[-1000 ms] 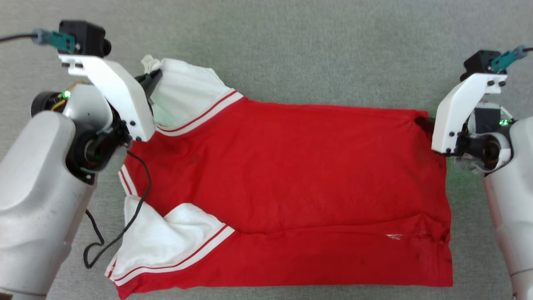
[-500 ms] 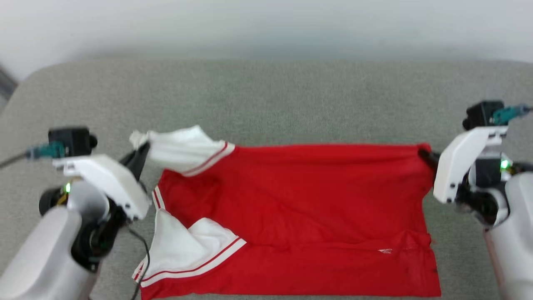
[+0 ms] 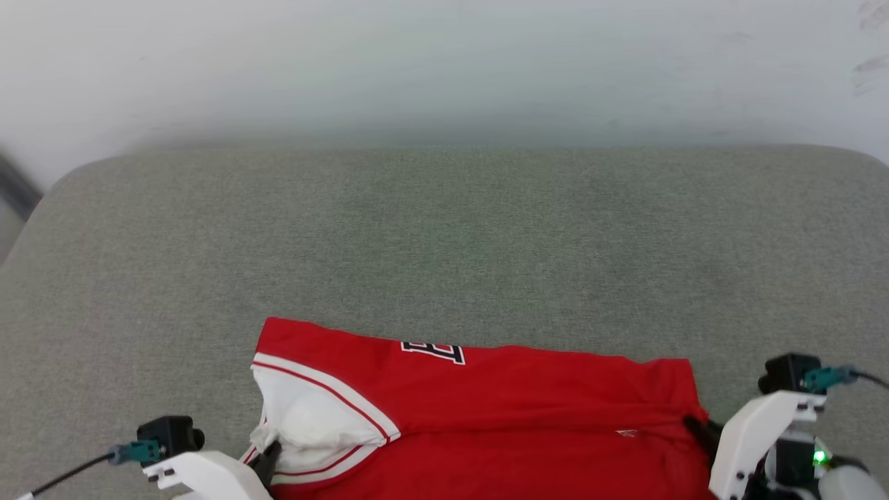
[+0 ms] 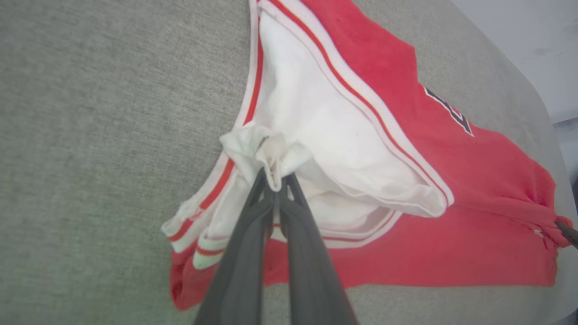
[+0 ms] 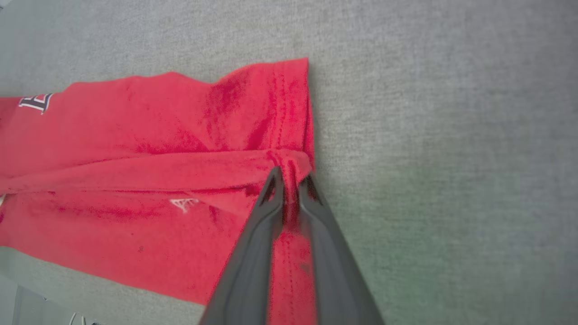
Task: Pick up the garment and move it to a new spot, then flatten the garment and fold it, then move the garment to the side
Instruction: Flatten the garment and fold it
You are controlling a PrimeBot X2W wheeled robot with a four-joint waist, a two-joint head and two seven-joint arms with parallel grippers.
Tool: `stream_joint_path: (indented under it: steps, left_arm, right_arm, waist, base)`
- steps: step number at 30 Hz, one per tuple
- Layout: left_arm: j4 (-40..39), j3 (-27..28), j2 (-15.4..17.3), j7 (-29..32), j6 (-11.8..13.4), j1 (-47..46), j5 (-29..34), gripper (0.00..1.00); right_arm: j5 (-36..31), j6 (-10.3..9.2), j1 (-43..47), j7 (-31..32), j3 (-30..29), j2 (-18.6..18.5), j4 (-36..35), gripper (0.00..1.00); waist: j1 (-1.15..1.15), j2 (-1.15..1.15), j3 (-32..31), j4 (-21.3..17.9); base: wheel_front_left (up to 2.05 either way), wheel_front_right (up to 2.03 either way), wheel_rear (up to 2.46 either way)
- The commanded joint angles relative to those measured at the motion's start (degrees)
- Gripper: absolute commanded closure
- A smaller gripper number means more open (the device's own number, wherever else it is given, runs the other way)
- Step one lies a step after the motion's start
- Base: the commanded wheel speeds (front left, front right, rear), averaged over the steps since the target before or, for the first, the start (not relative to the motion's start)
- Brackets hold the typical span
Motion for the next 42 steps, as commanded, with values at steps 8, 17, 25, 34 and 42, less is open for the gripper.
stream_joint_path:
  steps: [8,17,25,34,42]
  left_arm:
    - [2.9,-0.4,-1.0,-8.9,0.8,0.3,5.3,0.00]
    - [-4.6,-1.2,0.2,-18.4,6.1,-3.1,15.5,0.00]
    - [-13.3,-0.8,-0.3,-22.0,8.9,-4.4,22.0,0.00]
    - [-19.4,-1.5,-1.2,-22.6,9.5,-5.4,26.5,0.00]
    - [-20.3,-1.9,-1.0,-22.6,9.7,-4.4,27.6,0.00]
  right_arm:
    - [-0.9,-0.04,7.6,-6.6,0.0,1.0,-5.6,0.00]
    - [-0.9,-0.04,7.6,-0.8,-4.2,-0.8,-16.8,0.00]
    - [-1.8,-0.04,4.9,13.6,-6.2,-2.7,-17.1,0.00]
    - [-2.3,-0.04,3.8,17.4,-5.9,0.5,-12.0,0.00]
    - [-0.7,-0.03,4.2,18.5,-2.7,3.0,-2.6,0.72]
  waist:
    - [0.01,0.00,-1.4,-2.1]
    - [0.01,0.00,-2.3,-2.6]
    - [0.01,0.00,-0.4,0.5]
    - [0.01,0.00,3.6,5.4]
    - [0.01,0.00,4.5,6.6]
  base:
    - [0.00,0.00,0.00]
    - [0.00,0.00,0.00]
    - [0.00,0.00,0.00]
    - [0.00,0.00,0.00]
    - [0.00,0.00,0.00]
